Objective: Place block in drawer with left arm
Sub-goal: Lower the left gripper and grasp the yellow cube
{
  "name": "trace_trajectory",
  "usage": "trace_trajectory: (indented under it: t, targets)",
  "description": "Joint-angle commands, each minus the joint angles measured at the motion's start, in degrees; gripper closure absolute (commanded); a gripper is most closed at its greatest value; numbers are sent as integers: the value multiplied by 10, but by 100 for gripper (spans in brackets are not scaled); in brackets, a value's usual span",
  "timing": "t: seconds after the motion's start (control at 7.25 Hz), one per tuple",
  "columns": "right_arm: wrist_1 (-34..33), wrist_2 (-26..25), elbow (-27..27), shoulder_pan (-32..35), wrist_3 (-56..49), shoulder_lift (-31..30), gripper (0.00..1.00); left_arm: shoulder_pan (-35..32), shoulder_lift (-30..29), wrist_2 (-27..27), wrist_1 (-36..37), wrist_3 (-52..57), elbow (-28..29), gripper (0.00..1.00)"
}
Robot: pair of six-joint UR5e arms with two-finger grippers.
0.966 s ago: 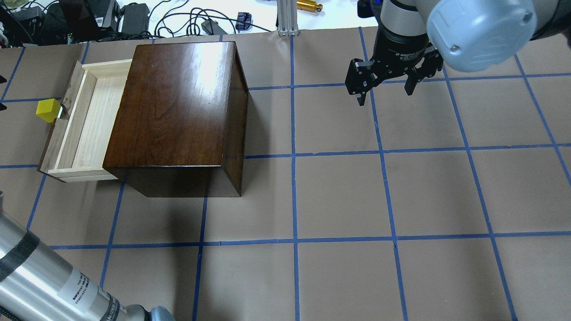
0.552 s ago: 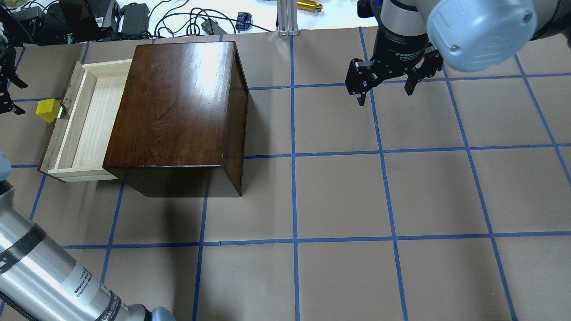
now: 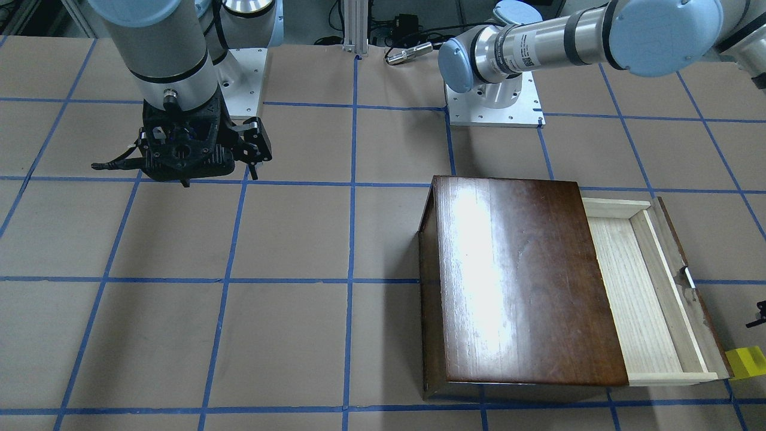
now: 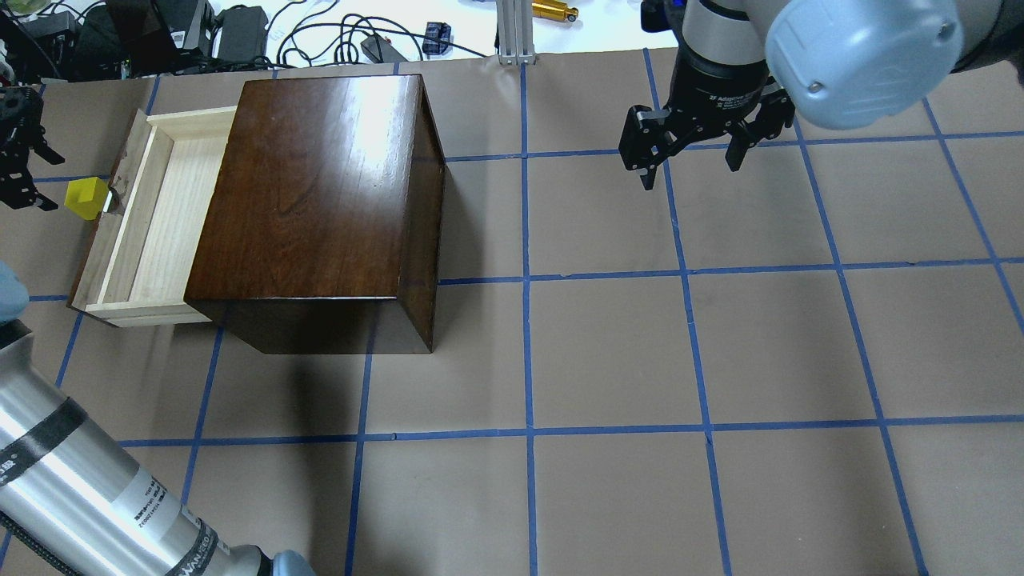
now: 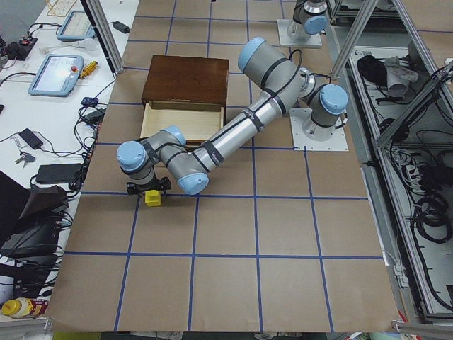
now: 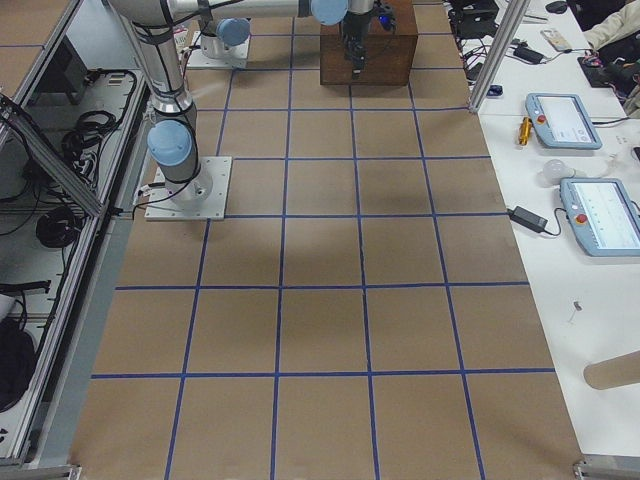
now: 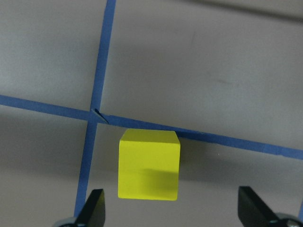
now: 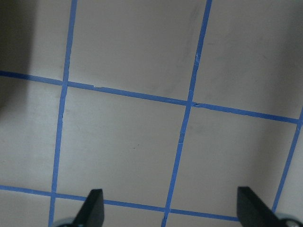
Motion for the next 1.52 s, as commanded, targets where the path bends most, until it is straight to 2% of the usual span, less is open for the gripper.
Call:
trace_trajectory:
  t: [0.0,0.55,1.38]
  targets:
    - [0,0,0,0,0,0,0,0,-11,-1,14,1,0,0]
    - [0,0,0,0,1,0,0,-12,-42,0,40,1,-1,0]
    - [0,0,0,0,1,0,0,-12,-46,6,41,0,-11,0]
